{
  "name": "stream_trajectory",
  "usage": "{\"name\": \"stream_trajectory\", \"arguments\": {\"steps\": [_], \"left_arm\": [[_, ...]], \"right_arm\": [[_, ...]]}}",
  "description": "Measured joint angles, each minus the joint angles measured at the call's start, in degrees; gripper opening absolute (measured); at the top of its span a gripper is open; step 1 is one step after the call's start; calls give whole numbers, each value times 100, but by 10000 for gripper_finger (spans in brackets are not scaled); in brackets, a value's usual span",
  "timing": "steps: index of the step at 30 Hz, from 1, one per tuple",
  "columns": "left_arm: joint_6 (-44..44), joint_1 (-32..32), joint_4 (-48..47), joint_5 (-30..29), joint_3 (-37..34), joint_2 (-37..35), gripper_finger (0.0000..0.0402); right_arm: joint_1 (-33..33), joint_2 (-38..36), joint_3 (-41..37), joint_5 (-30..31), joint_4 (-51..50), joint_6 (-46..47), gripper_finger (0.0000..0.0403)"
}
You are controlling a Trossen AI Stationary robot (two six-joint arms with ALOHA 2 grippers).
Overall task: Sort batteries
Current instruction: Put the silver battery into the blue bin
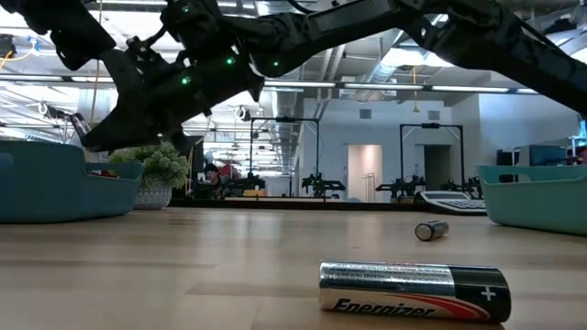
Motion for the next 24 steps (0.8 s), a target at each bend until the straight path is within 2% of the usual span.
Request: {"name": "stream_trajectory", "arguments": {"steps": [24], "left_arm": [[-168,0,21,-199,-1,1,123]], "right_arm": [[-58,-2,0,42,60,-12,93]]}}
